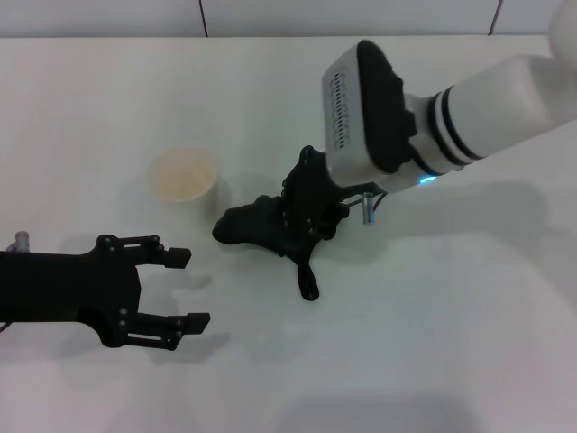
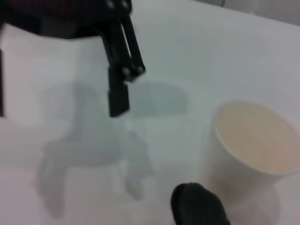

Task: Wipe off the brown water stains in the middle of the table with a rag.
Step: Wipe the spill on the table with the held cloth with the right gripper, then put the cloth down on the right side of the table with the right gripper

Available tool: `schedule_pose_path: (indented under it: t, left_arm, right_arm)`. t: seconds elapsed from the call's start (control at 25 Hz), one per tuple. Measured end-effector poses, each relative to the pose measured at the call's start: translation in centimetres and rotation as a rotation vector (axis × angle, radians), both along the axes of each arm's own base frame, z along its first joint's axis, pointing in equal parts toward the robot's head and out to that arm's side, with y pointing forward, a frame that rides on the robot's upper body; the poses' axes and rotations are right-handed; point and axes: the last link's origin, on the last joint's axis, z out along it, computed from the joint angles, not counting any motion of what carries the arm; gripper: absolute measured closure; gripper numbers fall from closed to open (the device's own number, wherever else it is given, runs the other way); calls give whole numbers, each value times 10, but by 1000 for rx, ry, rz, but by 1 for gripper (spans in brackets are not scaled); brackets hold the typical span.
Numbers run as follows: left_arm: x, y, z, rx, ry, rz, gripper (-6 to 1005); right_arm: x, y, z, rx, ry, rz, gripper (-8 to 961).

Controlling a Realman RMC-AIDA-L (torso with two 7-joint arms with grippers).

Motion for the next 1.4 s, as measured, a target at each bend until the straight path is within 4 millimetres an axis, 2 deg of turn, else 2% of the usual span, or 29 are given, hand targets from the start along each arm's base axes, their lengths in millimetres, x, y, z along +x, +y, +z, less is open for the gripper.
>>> schedule_pose_path:
  t: [0.24, 0.48, 0.8, 0.96, 1.4]
  left_arm:
    - [0, 1, 0, 8, 2, -3, 138]
    - [-1, 3, 1, 22, 8, -8, 138]
    - [-1, 4, 1, 33, 13, -6, 138]
    - [-1, 5, 1, 37, 14, -8, 138]
    - [1, 7, 1, 37, 12, -14, 138]
  right_arm:
    - [5, -5, 21, -81, 51, -21, 869]
    - [30, -2, 51, -74, 19, -64, 867]
    - [57, -7, 88, -102, 46, -122, 864]
    - [65, -12, 91, -108, 44, -136, 862]
    - [77, -15, 84, -88, 14, -236, 858]
